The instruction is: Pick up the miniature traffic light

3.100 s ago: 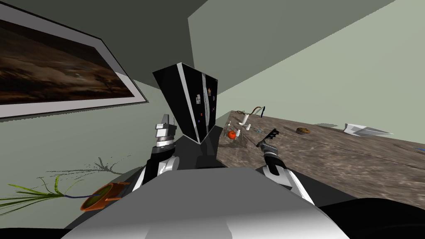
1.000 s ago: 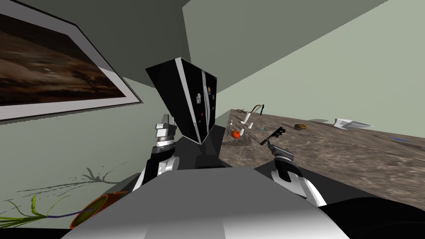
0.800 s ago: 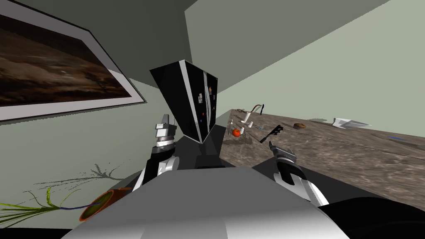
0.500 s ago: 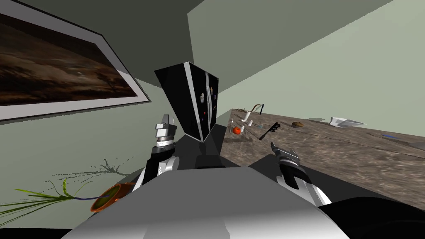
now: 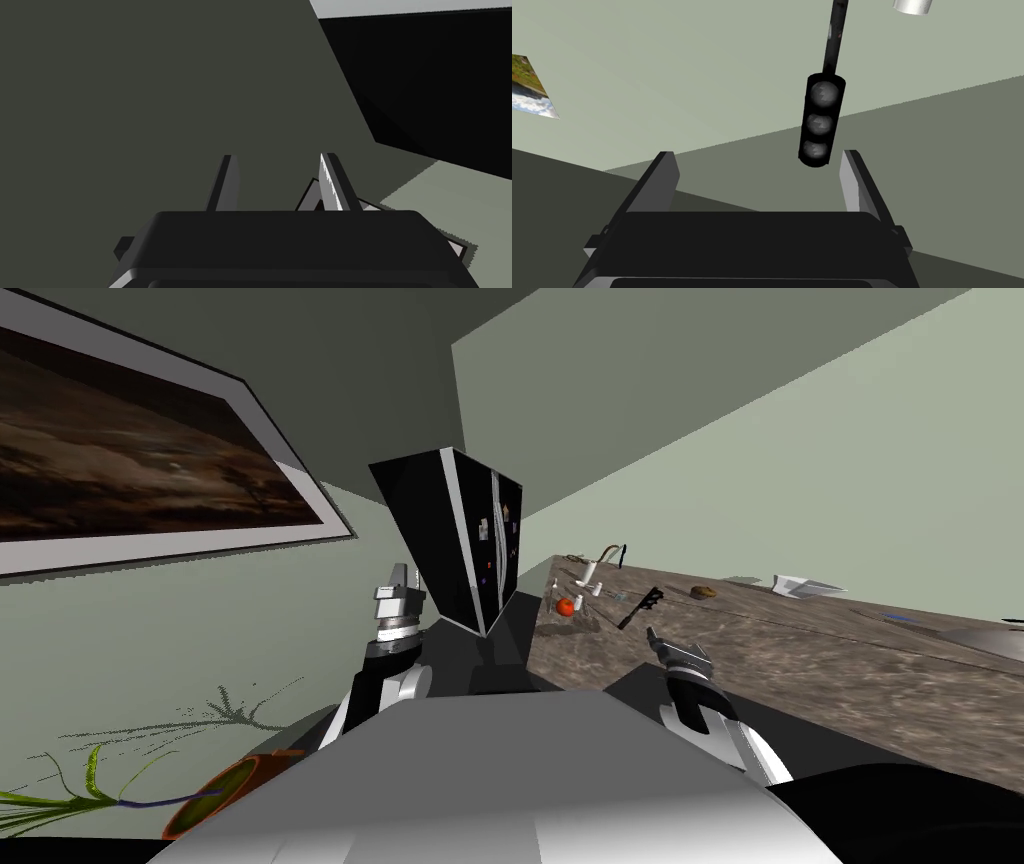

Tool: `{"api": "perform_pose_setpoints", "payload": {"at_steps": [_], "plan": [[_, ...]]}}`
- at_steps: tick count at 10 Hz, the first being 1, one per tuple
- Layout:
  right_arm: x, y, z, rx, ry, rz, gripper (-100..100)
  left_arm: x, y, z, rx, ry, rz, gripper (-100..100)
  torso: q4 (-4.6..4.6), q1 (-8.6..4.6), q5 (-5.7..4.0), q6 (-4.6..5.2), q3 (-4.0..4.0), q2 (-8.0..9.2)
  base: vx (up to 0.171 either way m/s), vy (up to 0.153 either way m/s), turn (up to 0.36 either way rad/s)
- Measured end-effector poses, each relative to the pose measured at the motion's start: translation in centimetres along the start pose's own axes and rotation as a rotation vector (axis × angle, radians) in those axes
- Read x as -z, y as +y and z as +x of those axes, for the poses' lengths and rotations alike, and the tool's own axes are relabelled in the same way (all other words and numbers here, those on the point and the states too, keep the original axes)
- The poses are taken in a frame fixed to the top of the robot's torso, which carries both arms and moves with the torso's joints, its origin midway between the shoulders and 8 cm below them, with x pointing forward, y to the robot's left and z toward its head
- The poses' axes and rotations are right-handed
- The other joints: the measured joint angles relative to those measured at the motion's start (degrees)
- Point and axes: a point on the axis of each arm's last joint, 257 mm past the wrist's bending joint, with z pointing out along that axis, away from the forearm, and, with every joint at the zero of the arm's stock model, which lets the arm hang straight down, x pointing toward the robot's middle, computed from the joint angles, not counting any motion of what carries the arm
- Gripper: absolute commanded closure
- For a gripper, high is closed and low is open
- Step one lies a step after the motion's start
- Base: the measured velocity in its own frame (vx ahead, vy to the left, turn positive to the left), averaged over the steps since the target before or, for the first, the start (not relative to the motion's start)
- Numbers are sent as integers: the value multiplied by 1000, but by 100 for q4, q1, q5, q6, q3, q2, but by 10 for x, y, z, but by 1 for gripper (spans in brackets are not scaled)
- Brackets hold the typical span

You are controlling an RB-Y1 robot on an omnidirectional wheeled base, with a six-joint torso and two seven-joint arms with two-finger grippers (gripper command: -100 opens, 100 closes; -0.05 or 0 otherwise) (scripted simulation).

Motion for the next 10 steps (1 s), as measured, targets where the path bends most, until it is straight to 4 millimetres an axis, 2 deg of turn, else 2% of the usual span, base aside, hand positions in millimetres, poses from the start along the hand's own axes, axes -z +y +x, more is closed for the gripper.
{"api": "perform_pose_setpoints", "payload": {"at_steps": [3,4,5,6,7,10], "plan": [[-4,18,6,-12,17,-2,-100,0,0,0,0,0,0,0,-5,3,1,-1,-12,-19,208,-91,-22],[-5,23,8,-19,25,-2,-100,0,0,0,0,0,0,0,-4,3,0,0,-9,-13,82,-40,8],[-5,24,8,-20,27,0,0,0,0,0,0,0,0,0,2,20,3,1,10,22,17,-8,3],[-5,24,8,-20,27,0,-100,0,0,0,0,0,0,0,9,33,7,1,26,49,8,-4,1],[-5,24,8,-20,27,0,100,0,0,0,0,0,0,0,12,38,8,2,33,60,0,0,0],[-5,24,8,-20,27,0,100,0,0,0,0,0,0,0,14,41,9,2,38,69,0,0,0]]}}
